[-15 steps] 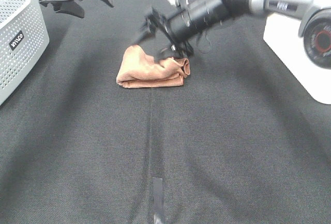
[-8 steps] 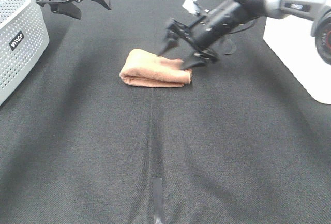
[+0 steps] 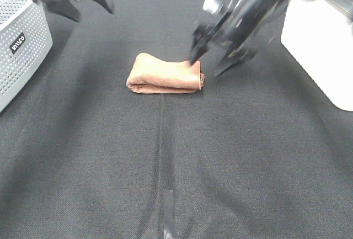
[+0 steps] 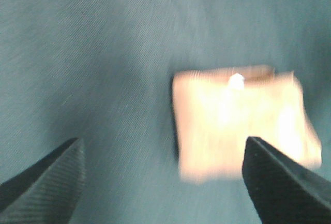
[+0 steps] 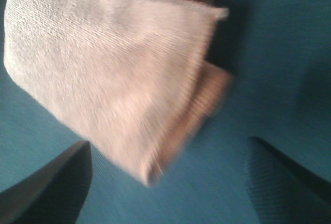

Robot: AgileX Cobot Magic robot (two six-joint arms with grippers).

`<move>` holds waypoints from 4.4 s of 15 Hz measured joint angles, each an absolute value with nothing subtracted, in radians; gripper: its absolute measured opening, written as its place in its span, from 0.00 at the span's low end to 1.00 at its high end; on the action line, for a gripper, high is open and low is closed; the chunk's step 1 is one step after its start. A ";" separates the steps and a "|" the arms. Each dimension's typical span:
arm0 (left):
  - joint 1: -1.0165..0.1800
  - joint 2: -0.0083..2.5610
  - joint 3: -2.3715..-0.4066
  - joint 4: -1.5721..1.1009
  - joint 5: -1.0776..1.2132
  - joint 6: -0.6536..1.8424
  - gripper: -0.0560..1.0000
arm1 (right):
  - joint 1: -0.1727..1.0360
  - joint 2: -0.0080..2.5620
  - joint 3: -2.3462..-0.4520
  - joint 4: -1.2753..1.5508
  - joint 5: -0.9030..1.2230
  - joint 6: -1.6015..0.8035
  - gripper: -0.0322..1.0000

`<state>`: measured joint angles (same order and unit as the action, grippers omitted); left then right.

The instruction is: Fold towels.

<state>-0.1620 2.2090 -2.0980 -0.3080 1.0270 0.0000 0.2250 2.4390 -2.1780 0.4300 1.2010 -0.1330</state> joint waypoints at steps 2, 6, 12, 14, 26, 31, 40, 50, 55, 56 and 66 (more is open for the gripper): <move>-0.162 2.139 -2.098 -0.225 1.116 0.000 0.79 | 0.225 2.338 -2.178 0.337 1.208 -0.108 0.76; -0.162 2.076 -2.098 -0.149 1.206 0.000 0.79 | 0.225 2.206 -2.127 0.258 1.209 -0.061 0.76; -0.162 1.796 -1.880 -0.082 1.210 0.036 0.79 | 0.225 1.798 -1.691 0.160 1.209 -0.053 0.76; -0.162 1.645 -1.721 -0.074 1.210 0.036 0.79 | 0.225 1.638 -1.511 0.142 1.210 -0.053 0.76; -0.162 0.431 -0.704 -0.078 1.217 0.036 0.79 | 0.225 0.494 -0.710 0.110 1.154 -0.071 0.76; -0.162 0.005 -0.570 -0.079 1.224 0.076 0.79 | 0.225 0.149 -0.584 0.082 1.154 -0.083 0.76; -0.162 0.017 -0.501 -0.171 1.066 0.247 0.79 | 0.225 -0.006 -0.508 0.070 1.072 -0.091 0.76; -0.162 0.017 -0.501 -0.171 1.060 0.250 0.79 | 0.225 -0.006 -0.508 0.070 1.072 -0.091 0.76; -0.161 0.017 -0.501 -0.171 1.060 0.250 0.79 | 0.092 -0.006 -0.508 0.070 1.072 -0.091 0.76; -0.148 0.017 -0.501 -0.171 1.060 0.250 0.79 | 0.058 -0.006 -0.508 0.070 1.072 -0.091 0.76; 0.024 -0.005 -0.501 -0.171 1.059 0.250 0.79 | 0.021 -0.006 -0.508 0.072 1.072 -0.089 0.76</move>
